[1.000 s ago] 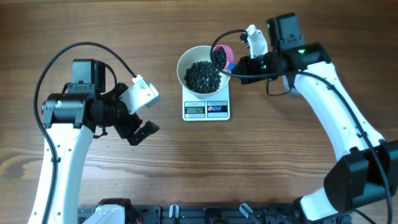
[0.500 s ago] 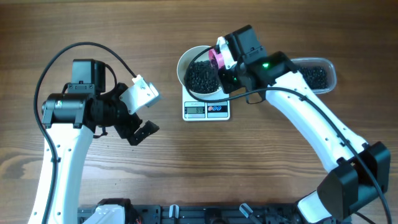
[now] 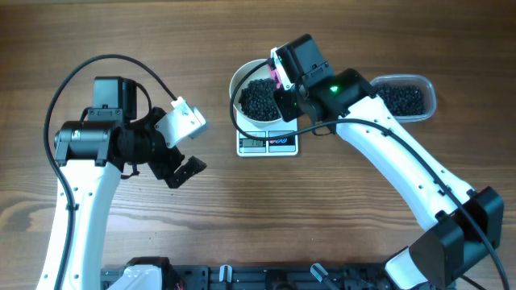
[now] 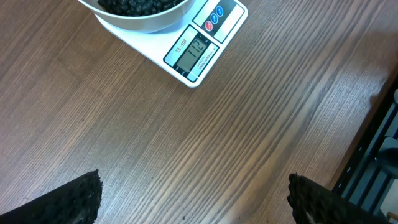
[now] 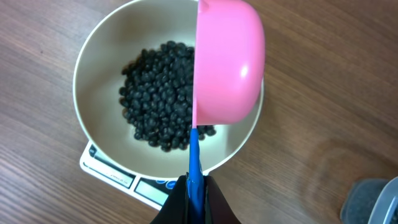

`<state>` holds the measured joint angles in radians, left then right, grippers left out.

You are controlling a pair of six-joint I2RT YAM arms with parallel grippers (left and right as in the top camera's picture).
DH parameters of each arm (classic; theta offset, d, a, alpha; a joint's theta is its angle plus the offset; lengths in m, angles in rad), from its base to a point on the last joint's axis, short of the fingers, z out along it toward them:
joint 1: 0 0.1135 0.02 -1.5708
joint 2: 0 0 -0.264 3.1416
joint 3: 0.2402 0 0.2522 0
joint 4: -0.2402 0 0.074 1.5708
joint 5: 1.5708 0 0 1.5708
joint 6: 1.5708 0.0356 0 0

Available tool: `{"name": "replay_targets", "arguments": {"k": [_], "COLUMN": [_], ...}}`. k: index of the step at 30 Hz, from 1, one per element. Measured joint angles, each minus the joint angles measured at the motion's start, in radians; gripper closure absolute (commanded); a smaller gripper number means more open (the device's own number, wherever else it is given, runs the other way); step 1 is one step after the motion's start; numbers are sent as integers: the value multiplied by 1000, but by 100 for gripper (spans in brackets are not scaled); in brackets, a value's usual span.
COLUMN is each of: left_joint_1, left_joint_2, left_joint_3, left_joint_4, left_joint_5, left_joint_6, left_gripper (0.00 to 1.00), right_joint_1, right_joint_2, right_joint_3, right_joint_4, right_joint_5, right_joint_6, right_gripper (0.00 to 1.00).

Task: Scoop item into bowl and weigh 150g on scale
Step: 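Move the scoop over the white bowl and pour the beans in, then return the scoop with the right gripper into the bean container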

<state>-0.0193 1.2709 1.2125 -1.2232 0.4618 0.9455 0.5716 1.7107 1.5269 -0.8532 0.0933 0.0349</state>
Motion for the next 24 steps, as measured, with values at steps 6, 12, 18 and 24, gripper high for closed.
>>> {"name": "replay_targets", "arguments": {"k": [6, 12, 18, 24], "left_joint_1": [0, 0, 0, 0], "left_joint_2": [0, 0, 0, 0], "left_joint_3": [0, 0, 0, 0], "left_joint_4": [0, 0, 0, 0], "left_joint_5": [0, 0, 0, 0], "left_joint_6": [0, 0, 0, 0], "left_gripper": [0, 0, 0, 0], "right_joint_1": [2, 22, 23, 19], "right_joint_2": [0, 0, 0, 6], "right_joint_3": [0, 0, 1, 7], "right_joint_4": [12, 18, 41, 21], "right_joint_5": [-60, 25, 55, 148], "right_joint_6": [5, -21, -83, -87], "right_gripper": [95, 95, 96, 96]}}
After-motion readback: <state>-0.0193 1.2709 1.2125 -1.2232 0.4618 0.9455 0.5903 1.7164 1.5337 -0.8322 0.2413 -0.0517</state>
